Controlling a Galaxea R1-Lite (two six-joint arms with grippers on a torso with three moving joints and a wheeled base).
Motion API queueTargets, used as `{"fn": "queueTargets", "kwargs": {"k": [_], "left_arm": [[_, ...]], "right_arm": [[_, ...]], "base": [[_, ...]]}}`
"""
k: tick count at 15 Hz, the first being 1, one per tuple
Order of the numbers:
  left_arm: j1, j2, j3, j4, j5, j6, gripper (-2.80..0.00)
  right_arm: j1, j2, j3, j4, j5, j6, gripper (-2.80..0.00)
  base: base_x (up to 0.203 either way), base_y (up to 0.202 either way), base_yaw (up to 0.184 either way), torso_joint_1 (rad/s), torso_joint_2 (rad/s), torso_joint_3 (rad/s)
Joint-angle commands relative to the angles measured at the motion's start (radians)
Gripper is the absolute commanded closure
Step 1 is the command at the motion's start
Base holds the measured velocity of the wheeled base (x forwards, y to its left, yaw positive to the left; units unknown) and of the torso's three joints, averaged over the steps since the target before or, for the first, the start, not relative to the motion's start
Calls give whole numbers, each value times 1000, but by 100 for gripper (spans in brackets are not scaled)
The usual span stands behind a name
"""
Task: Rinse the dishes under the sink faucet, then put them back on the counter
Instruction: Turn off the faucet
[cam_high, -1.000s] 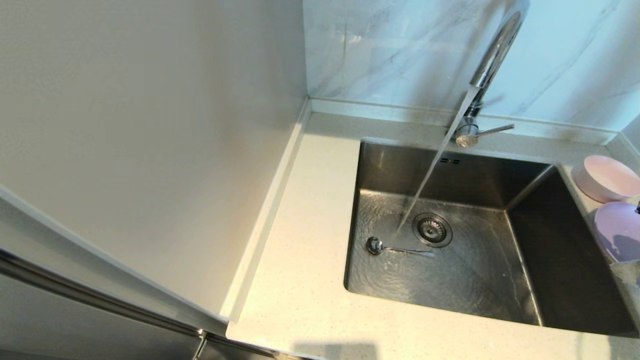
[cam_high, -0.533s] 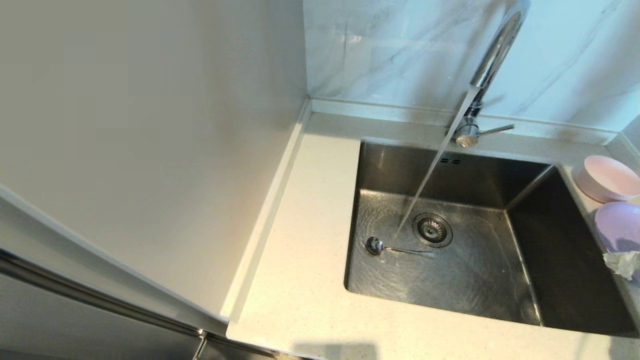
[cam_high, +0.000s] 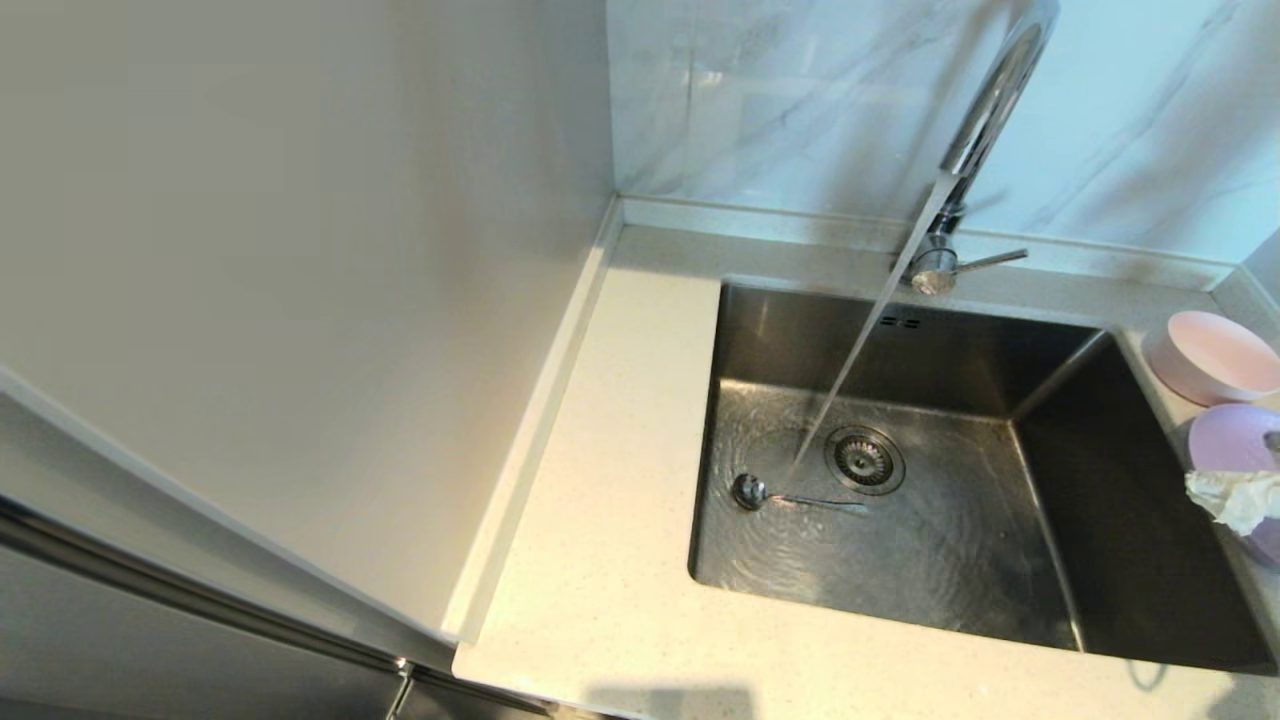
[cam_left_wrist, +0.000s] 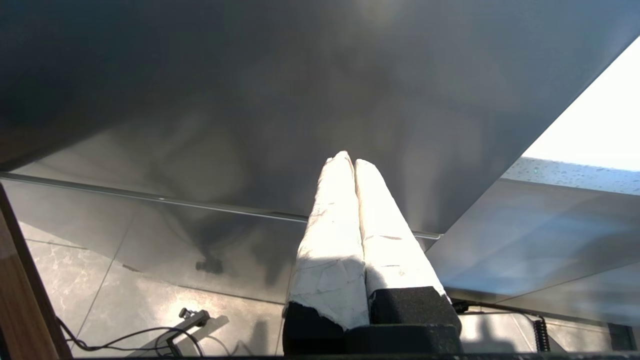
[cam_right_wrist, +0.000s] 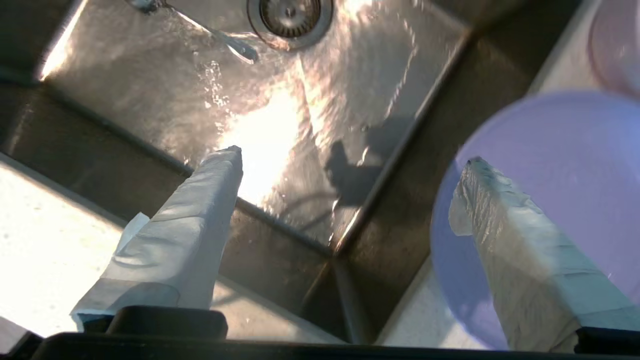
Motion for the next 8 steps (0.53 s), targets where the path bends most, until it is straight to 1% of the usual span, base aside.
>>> {"fn": "queueTargets", "kwargs": {"k": [1, 2, 4, 6, 7, 8], "left_arm": [[0, 0, 0, 0, 0, 0, 0], [0, 0, 0, 0, 0, 0, 0], [0, 0, 0, 0, 0, 0, 0], [0, 0, 0, 0, 0, 0, 0], [0, 0, 0, 0, 0, 0, 0], [0, 0, 0, 0, -1, 0, 0]], "right_arm": [[51, 22, -89, 19, -40, 14, 0], [92, 48, -166, 74, -82, 54, 0], [168, 104, -342, 223, -129, 126, 0], [240, 190, -507, 347, -171, 162, 0], [280, 235, -543, 378, -196, 173, 0], [301, 276, -585, 393, -214, 180, 0]], "base": [[0, 0, 0, 0, 0, 0], [0, 0, 0, 0, 0, 0], [0, 0, 0, 0, 0, 0], [0, 0, 0, 0, 0, 0], [0, 0, 0, 0, 0, 0], [0, 0, 0, 0, 0, 0]]}}
